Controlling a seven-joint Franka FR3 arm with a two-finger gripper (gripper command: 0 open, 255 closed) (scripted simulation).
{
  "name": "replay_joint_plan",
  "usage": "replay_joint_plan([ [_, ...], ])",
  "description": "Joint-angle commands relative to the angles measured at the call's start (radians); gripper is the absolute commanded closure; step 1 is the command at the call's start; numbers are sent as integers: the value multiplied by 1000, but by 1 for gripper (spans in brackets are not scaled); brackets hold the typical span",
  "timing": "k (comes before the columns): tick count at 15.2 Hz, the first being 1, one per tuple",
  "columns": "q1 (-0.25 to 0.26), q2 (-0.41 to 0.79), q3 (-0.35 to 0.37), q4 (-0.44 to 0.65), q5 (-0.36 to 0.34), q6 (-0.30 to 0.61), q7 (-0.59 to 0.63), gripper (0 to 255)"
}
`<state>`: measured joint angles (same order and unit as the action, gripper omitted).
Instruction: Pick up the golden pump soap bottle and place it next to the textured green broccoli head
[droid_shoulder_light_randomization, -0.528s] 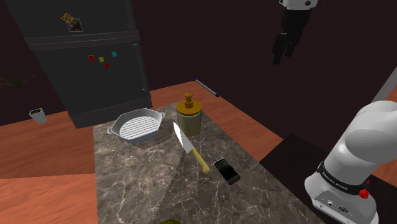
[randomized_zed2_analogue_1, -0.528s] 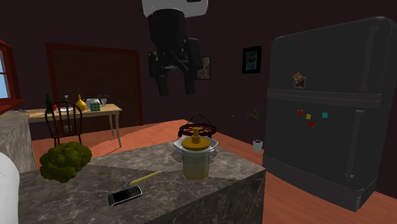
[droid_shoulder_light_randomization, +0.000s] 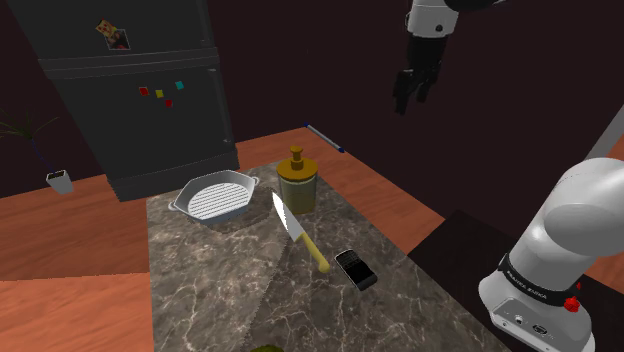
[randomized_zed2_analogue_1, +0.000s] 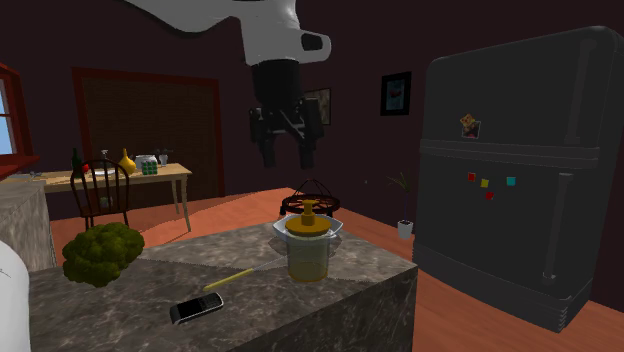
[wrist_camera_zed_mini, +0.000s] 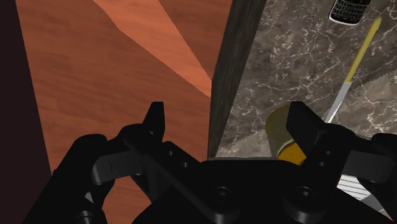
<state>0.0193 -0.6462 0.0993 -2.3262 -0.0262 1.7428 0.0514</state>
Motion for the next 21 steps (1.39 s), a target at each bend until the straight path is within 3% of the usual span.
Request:
replay_joint_plan([
  [1, 8, 64, 25, 19, 15, 48, 31, 0],
  [11, 31, 385, 126, 155, 31, 248, 161, 0],
  [21, 70, 744, 195, 417, -42, 354, 302, 0],
])
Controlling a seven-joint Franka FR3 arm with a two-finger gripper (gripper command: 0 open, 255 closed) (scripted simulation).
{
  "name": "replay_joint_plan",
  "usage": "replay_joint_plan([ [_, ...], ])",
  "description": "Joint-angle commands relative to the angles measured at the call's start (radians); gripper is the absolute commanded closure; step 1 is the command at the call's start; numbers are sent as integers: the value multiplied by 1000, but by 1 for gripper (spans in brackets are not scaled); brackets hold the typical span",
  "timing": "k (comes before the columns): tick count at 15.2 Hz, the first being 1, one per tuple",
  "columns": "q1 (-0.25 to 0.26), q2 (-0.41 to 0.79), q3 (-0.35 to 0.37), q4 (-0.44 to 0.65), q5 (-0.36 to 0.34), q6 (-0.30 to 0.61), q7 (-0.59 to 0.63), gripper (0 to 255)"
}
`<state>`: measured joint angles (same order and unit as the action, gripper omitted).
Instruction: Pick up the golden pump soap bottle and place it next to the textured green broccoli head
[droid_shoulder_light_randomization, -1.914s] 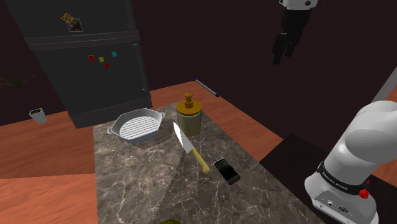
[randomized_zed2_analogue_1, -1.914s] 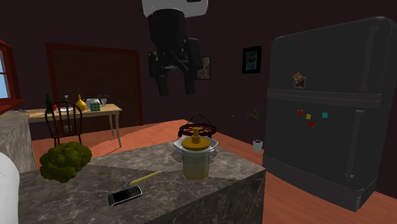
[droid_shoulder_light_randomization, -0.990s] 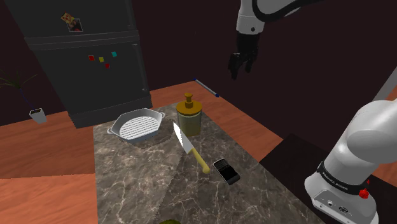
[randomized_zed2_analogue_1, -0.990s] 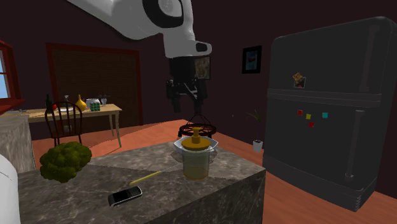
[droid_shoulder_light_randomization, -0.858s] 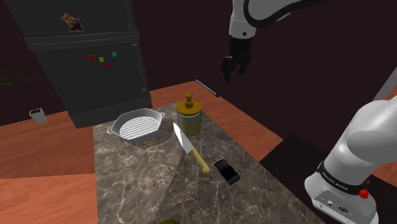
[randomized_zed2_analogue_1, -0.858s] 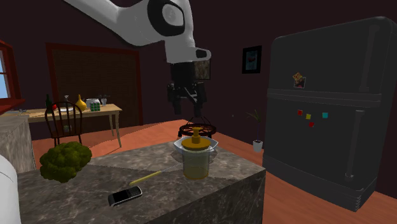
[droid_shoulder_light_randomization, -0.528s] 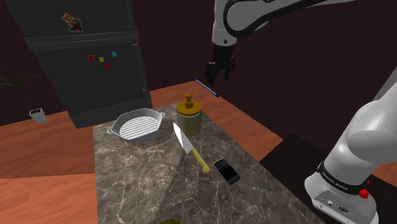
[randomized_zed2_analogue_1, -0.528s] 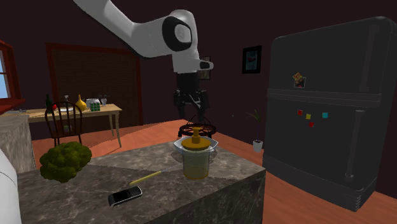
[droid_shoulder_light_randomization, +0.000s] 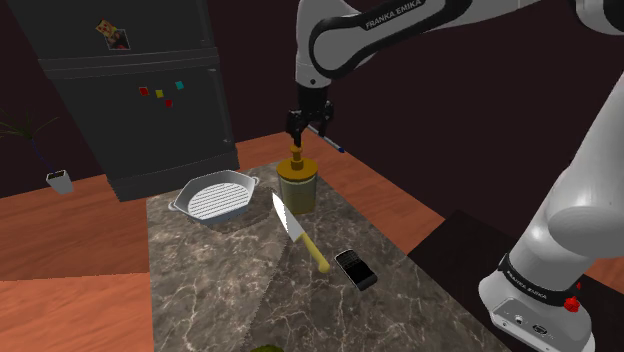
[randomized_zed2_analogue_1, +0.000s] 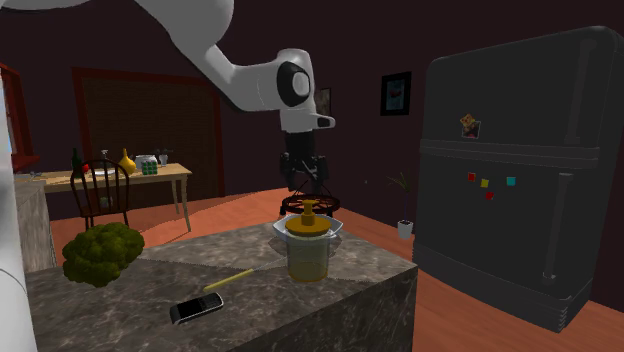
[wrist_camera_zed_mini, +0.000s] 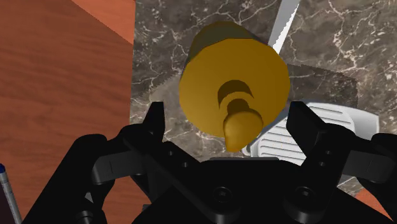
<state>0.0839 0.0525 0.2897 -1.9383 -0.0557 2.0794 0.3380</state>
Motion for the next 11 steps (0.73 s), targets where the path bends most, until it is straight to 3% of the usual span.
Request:
replay_joint_plan([
  [1, 13, 83, 8, 63, -23, 22, 29, 0],
  [11, 22, 156, 5, 43, -50, 112, 51, 0],
])
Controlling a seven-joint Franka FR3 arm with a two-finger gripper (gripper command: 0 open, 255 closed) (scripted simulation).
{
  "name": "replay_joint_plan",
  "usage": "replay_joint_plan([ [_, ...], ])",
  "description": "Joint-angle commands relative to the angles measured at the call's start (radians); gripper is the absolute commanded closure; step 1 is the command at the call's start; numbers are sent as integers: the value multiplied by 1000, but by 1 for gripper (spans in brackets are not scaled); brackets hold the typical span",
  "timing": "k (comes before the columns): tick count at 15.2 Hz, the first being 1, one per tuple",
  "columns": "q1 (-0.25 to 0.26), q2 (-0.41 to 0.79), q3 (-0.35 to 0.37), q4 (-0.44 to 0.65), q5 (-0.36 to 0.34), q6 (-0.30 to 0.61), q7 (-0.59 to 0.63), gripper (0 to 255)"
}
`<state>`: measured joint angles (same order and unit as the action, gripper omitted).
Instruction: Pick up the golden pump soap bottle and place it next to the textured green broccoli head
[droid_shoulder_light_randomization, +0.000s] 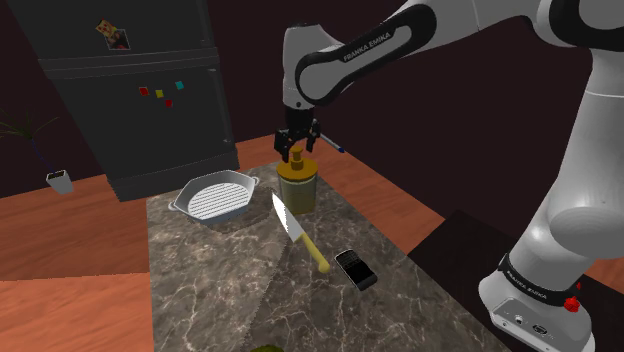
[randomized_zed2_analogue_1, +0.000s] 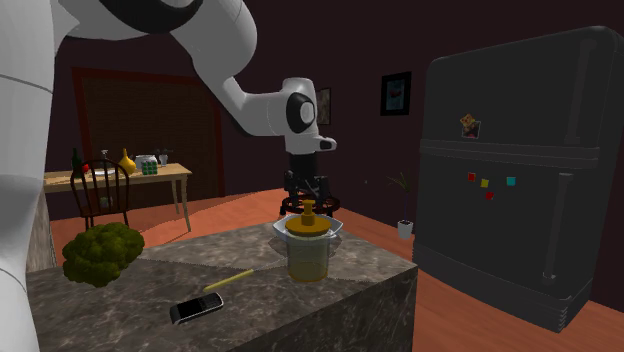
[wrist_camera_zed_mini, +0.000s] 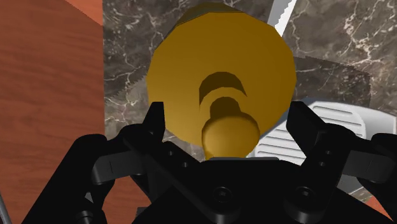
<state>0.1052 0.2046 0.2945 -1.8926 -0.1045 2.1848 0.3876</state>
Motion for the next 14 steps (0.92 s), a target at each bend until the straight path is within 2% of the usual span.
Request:
replay_joint_plan([
  [1, 1, 4, 0, -3, -2, 7, 2, 0],
  [6, 1, 4, 0, -2, -2, 6, 2, 0],
  [7, 1, 4, 0, -2, -2, 6, 2, 255],
  [14, 1, 4, 0, -2, -2, 7, 2, 255],
])
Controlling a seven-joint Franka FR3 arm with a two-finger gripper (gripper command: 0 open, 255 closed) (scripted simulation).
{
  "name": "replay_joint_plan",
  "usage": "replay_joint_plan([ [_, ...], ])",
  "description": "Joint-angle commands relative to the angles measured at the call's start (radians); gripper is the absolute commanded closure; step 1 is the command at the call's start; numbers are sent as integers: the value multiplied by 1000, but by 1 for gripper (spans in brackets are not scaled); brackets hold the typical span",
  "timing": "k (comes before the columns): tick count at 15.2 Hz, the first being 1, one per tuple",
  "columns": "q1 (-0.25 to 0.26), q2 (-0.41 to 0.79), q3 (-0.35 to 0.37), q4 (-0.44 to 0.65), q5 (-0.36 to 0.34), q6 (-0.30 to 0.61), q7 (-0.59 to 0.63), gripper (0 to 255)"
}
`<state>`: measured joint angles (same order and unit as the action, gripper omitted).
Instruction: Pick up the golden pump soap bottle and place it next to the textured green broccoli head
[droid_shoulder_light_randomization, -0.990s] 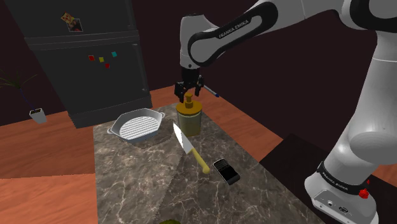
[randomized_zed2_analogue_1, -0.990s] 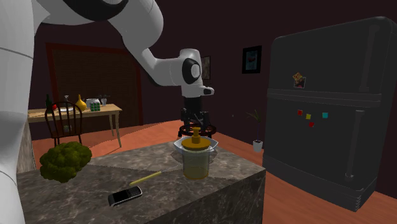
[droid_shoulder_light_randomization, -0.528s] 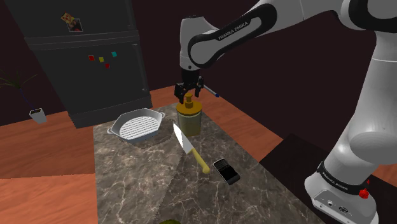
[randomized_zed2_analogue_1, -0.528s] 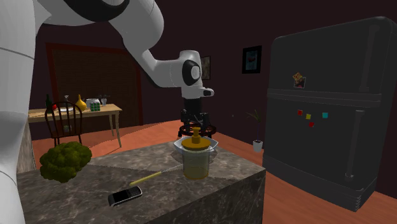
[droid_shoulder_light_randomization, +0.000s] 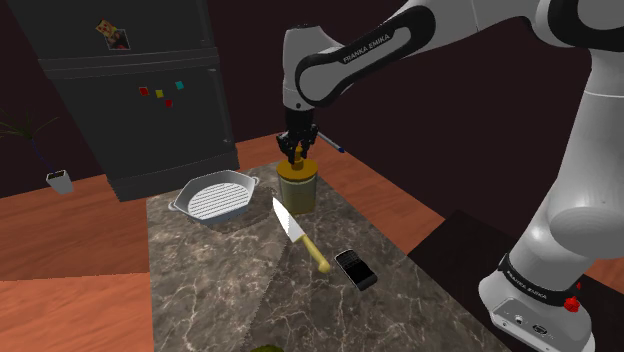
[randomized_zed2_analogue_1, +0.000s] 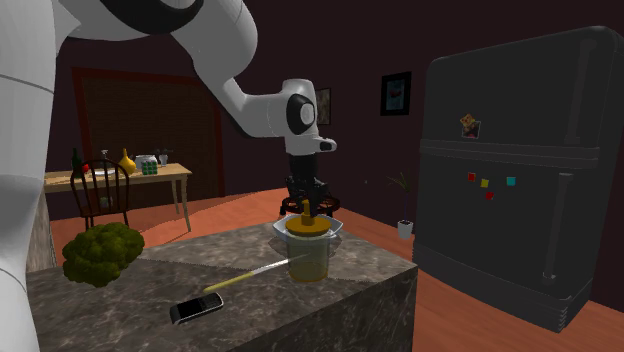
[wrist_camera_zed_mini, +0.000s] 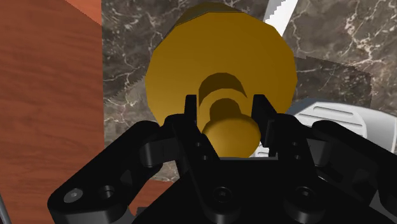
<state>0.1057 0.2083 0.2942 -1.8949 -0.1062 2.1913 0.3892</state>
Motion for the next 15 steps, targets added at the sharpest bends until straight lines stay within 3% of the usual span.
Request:
replay_joint_plan([
  [1, 0, 0, 0, 0, 0, 0, 0, 255],
  [15, -3, -51, 6, 112, 25, -161, -19, 255],
])
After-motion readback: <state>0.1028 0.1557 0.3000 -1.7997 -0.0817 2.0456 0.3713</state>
